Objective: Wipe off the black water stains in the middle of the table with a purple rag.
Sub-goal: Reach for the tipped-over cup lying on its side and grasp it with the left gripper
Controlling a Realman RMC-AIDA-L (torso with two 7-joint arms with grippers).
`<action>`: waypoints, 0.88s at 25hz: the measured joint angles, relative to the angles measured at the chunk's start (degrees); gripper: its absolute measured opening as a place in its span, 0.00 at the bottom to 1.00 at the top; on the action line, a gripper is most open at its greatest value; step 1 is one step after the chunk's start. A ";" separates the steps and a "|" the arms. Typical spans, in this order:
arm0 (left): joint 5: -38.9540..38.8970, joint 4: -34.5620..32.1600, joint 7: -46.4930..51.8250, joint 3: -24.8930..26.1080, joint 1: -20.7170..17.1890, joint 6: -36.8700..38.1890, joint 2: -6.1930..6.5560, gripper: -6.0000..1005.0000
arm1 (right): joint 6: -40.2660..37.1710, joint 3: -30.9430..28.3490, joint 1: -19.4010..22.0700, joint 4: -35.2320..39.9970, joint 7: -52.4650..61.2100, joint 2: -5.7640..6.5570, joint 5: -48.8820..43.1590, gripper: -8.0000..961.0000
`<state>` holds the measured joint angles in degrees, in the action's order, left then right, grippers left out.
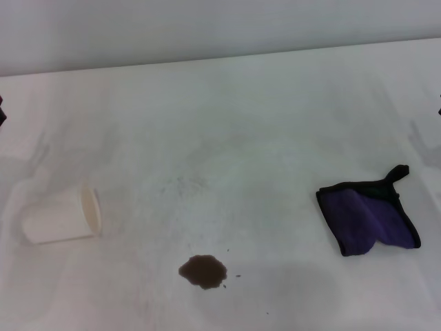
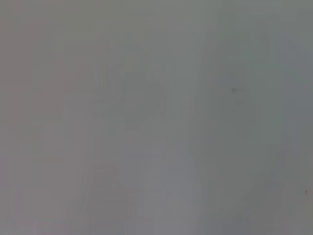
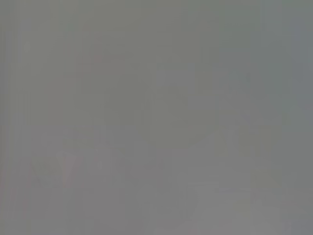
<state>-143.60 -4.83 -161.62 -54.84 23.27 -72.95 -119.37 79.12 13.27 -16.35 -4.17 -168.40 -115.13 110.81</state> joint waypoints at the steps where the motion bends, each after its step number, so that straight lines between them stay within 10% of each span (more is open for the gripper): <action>1: 0.01 0.00 0.00 0.00 0.00 0.01 0.01 0.87 | -0.02 0.00 0.00 0.03 0.00 0.00 0.01 0.90; 13: 0.08 -0.01 0.22 -0.83 0.02 0.08 0.13 0.87 | -0.02 0.00 -0.36 0.31 0.00 0.00 0.02 0.90; 22: 0.62 -9.38 14.24 -12.73 -3.38 6.51 2.27 0.87 | -0.83 0.00 -0.42 0.31 0.00 0.00 -0.08 0.89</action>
<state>-142.98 -14.22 -147.38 -67.57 19.89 -66.44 -117.10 78.28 13.27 -16.77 -3.86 -168.40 -115.13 110.73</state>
